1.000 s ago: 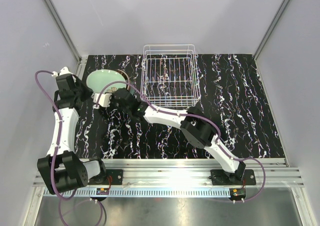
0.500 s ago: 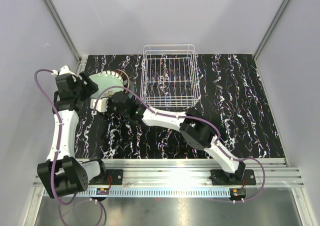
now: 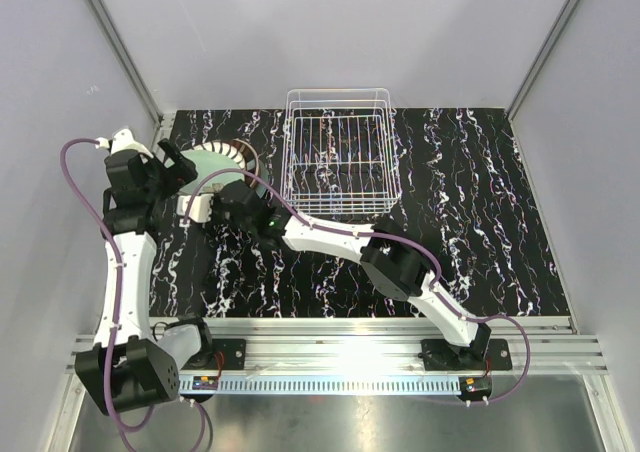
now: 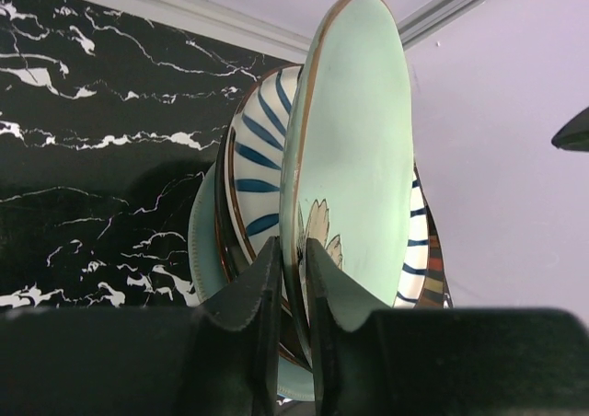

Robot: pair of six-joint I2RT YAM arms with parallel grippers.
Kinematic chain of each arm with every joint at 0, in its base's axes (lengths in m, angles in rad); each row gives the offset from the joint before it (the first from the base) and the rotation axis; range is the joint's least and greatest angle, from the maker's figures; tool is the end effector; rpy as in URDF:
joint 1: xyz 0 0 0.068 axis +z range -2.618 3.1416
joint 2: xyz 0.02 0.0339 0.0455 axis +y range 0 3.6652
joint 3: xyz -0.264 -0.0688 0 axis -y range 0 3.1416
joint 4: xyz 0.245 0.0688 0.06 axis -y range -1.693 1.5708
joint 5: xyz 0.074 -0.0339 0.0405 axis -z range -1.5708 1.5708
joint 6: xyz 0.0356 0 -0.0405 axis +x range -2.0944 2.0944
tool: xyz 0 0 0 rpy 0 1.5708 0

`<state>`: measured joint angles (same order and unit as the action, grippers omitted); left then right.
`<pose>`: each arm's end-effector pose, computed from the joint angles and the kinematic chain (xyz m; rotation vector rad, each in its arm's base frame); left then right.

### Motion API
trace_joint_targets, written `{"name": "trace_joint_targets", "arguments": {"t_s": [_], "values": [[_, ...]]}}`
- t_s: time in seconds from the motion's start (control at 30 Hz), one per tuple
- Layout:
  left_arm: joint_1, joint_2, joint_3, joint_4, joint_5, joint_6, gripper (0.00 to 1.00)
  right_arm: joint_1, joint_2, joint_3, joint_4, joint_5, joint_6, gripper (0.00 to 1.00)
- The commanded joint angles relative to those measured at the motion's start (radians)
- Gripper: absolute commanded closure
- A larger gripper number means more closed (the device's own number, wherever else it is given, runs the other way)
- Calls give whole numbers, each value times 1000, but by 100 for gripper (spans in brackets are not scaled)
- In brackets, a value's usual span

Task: Load the plates into the dish rack
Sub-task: Pass the plate from the left arm to the right

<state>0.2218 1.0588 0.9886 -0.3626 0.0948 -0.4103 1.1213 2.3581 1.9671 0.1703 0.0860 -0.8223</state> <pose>0.2335 0.0492 0.3404 -0.5660 1.9266 -0.2156 0.2475 0.5059 0.2380 -1.4450 1.0611 0.1374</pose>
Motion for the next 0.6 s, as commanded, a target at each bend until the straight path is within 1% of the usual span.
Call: {"name": "trace_joint_targets", "arguments": {"t_s": [0.0,0.13,0.23,0.4,0.57], "values": [[-16,-45,22,59,-55,28,1,8,-83,68,52,12,57,100],[-22,-71,19,53,-90,41,1,8,-95,82,38,17,83,100],[-32,-95,13,53,-153,47,1,6,-105,87,35,18,104,100],[-50,-129,9,57,-184,62,1,6,-118,92,41,29,133,100],[-71,-146,15,48,-243,79,1,-8,-132,79,63,47,152,100]]}}
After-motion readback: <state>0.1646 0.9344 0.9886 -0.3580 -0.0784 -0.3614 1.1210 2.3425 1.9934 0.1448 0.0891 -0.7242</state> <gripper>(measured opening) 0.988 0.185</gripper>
